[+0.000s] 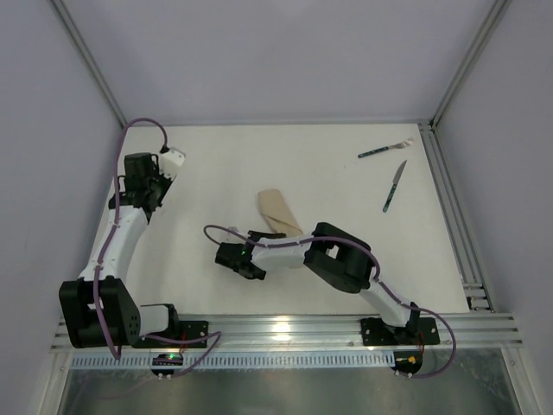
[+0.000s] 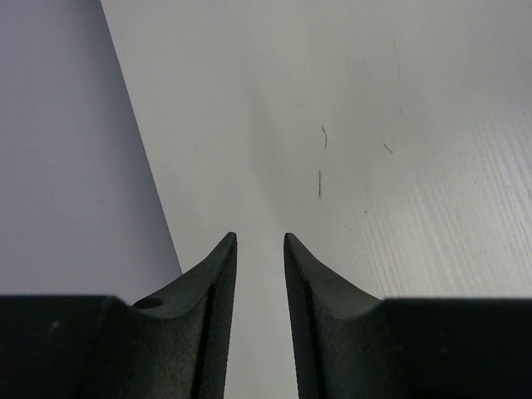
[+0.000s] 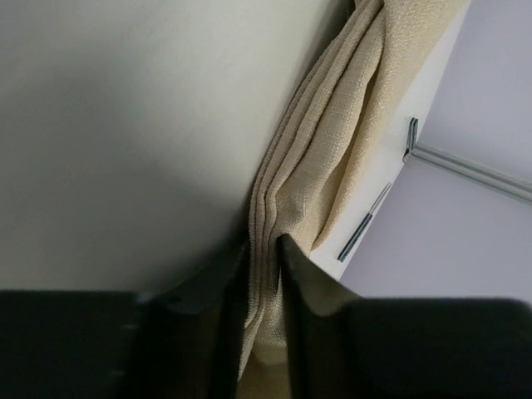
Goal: Fold the napkin into a case and place the utensils inside
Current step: Turn over the smaller rectangle-folded napkin at the center of the board, then smooth out the smaller rectangle-folded napkin at the center of the board, then pick up the knife from the corner of the board.
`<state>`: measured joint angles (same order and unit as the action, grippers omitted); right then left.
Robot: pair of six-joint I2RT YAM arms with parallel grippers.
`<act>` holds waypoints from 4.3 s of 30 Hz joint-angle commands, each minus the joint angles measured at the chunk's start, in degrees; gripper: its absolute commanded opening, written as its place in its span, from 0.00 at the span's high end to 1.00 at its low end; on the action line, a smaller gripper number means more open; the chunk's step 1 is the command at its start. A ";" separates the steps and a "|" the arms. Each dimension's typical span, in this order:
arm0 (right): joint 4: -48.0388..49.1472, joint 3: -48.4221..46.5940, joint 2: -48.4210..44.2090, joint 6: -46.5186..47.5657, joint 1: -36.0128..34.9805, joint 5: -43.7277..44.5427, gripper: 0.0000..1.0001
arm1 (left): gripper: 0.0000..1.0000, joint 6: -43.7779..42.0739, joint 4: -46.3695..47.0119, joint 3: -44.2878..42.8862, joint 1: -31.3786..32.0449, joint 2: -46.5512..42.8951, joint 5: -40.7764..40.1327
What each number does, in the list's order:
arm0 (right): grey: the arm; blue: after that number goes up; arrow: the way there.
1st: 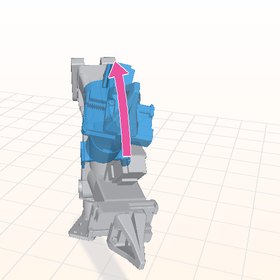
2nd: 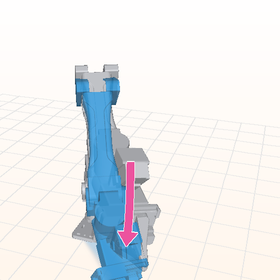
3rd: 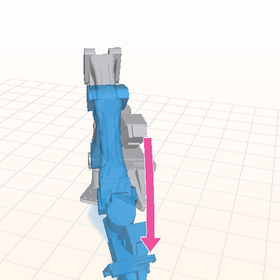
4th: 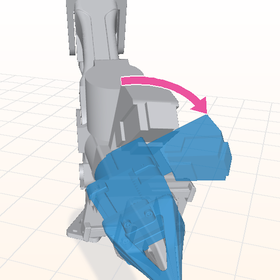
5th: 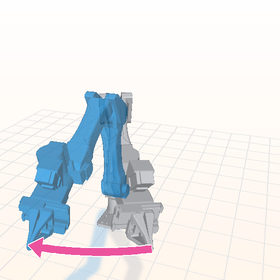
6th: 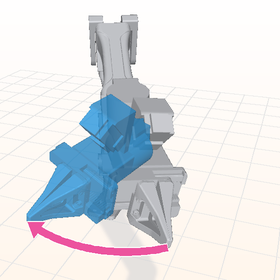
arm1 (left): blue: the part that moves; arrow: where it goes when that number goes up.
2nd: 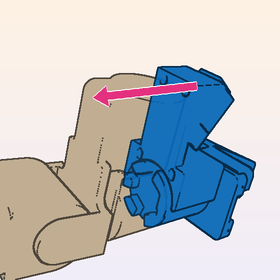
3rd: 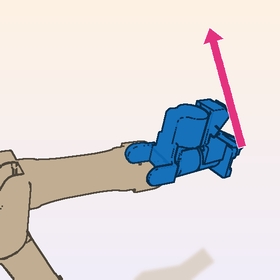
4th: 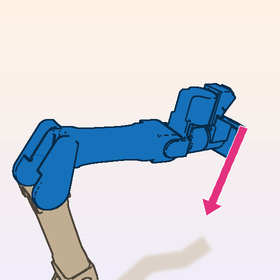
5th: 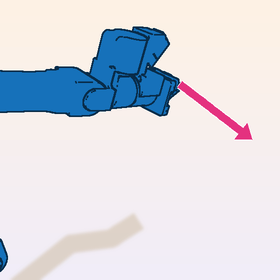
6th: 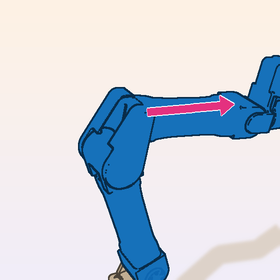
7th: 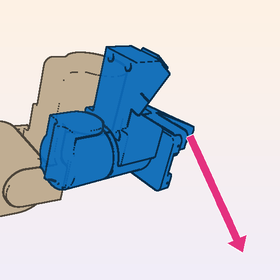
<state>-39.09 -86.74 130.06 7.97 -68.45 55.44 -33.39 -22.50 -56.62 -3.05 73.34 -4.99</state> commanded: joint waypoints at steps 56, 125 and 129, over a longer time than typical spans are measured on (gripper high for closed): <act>31.45 39.38 -36.20 -25.72 16.68 -42.44 0.96 | 0.41 23.36 -0.96 -29.42 27.66 42.50 27.06; 29.41 25.66 -63.09 -18.49 27.21 -35.51 0.01 | 0.27 20.38 -10.28 -19.16 26.34 12.92 5.87; 28.02 21.71 -59.84 -19.92 33.10 -33.64 0.01 | 0.16 20.29 -12.21 -17.21 22.13 4.46 6.92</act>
<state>-14.63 -61.63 68.75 -9.37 -38.17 18.83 -12.27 -32.40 -74.72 22.15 84.36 2.63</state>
